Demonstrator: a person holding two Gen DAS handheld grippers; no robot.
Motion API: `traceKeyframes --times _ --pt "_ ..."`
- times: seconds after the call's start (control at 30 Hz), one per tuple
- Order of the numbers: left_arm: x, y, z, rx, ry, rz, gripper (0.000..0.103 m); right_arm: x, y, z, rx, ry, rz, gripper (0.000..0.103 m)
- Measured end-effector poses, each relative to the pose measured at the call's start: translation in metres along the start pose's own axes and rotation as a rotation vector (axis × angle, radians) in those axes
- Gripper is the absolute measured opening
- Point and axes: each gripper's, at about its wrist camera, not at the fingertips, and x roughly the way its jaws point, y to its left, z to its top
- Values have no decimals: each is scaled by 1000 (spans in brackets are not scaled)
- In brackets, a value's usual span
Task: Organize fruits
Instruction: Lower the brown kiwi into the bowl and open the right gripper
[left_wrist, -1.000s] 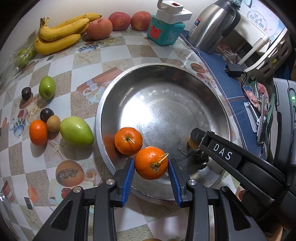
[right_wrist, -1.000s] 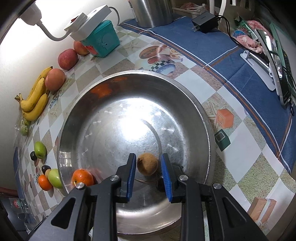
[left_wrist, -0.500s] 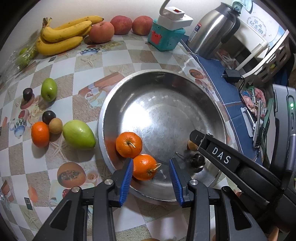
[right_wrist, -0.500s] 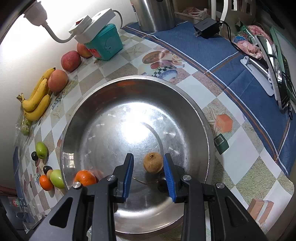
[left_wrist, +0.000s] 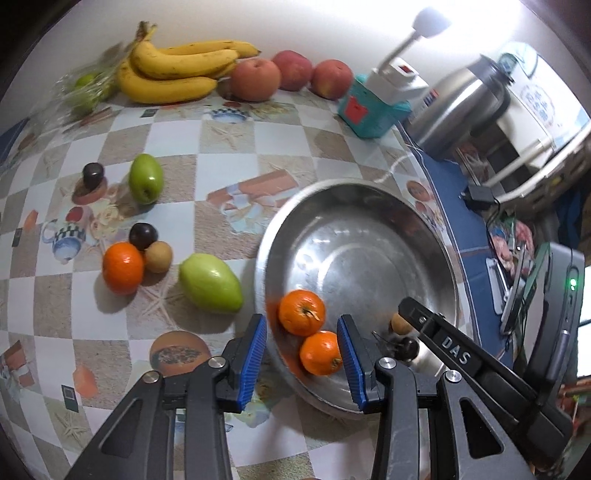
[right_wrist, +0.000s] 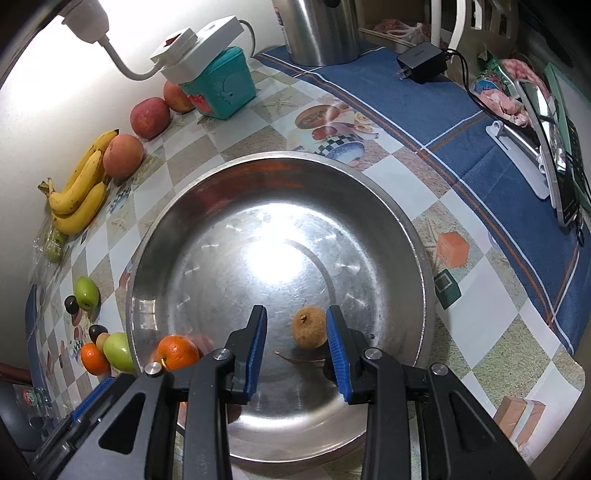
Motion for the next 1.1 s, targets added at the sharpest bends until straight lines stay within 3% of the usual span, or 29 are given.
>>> traceKeyframes --times 0.37,0.4,0.43,0.47,0.5,0.63,0.77,0.83,0.9,1.1 --pt "-9 31 7 -100 -31 67 44 -4 15 -4 -52 -12 0 34" --pt "-10 34 8 -112 -35 84 53 -4 16 -4 -59 -13 -1 37" --pt "-10 38 8 -125 -39 106 60 -4 18 -4 -66 -13 -2 51" --pt "-11 41 7 -133 -41 121 73 -3 19 -5 -72 -14 -2 58" --pt "-11 44 7 -145 -45 139 74 -3 20 -5 -79 -16 -1 65" --pt "-11 54 7 -181 -46 178 76 -3 25 -7 -100 -19 0 70" --pt "-12 60 7 -197 -54 240 89 -2 27 -9 -113 -16 1 71" --pt "-13 62 7 -205 -61 253 93 -1 29 -9 -122 -16 3 85" --pt "-15 65 7 -213 -71 263 99 -1 30 -9 -129 -19 8 87" --pt "-17 67 7 -212 -90 295 103 -1 35 -10 -149 -26 16 91"
